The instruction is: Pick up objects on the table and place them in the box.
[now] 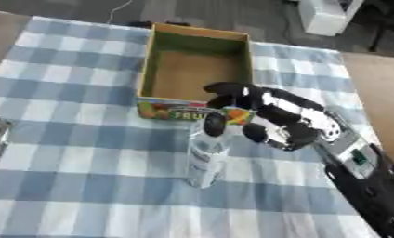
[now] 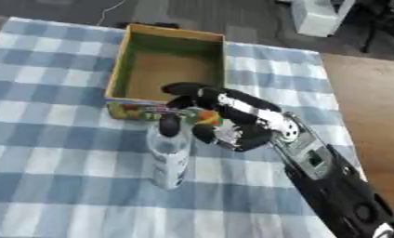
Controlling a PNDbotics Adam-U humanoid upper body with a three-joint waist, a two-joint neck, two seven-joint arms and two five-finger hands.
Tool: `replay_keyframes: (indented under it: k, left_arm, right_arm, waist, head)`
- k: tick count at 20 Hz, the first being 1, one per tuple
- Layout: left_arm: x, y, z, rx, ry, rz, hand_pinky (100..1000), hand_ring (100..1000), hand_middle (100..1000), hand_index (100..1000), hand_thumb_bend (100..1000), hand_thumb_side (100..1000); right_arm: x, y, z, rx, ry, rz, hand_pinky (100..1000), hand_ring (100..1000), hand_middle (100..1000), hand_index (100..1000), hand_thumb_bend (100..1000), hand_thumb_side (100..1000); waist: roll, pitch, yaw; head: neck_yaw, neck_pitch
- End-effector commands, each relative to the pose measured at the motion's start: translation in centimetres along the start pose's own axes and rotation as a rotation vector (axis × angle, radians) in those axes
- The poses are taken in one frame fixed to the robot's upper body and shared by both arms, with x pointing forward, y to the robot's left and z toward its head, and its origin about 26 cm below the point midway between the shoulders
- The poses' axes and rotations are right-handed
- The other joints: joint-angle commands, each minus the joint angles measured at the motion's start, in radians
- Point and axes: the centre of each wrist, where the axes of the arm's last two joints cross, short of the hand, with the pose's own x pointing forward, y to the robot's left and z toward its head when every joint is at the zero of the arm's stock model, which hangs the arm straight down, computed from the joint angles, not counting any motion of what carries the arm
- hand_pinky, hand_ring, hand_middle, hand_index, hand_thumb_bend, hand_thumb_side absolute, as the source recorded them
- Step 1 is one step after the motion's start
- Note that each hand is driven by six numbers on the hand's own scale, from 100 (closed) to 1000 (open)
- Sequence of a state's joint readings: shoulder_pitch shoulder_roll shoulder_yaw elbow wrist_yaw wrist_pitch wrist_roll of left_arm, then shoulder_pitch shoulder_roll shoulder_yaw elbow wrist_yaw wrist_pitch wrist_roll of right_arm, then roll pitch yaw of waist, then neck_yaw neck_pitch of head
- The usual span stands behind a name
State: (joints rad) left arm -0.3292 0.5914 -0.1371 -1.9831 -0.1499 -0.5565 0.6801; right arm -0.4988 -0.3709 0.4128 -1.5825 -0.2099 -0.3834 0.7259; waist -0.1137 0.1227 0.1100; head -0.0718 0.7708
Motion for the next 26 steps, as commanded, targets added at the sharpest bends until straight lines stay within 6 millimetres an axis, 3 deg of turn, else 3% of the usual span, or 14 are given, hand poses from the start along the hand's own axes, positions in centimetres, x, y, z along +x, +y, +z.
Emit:
replay_keyframes:
  k: [1,26]
  left_arm:
    - [0.4,0.2,-1.0,0.011,-0.052,0.017,494,589,652,736,100,821]
    - [0.4,0.1,-1.0,0.010,-0.053,0.020,494,590,652,736,100,822]
  right_arm:
    - [0.2,-0.3,-0.2,0.194,-0.129,0.153,936,911,1000,1000,274,639]
    - [-1.2,0.7,-0.7,0.221,-0.109,0.146,933,911,1000,1000,259,659]
  waist:
    - [0.005,-0.016,0.001]
    - [0.005,-0.017,0.004]
  head:
    - [-0.010,-0.001]
    - [-0.004,-0.001]
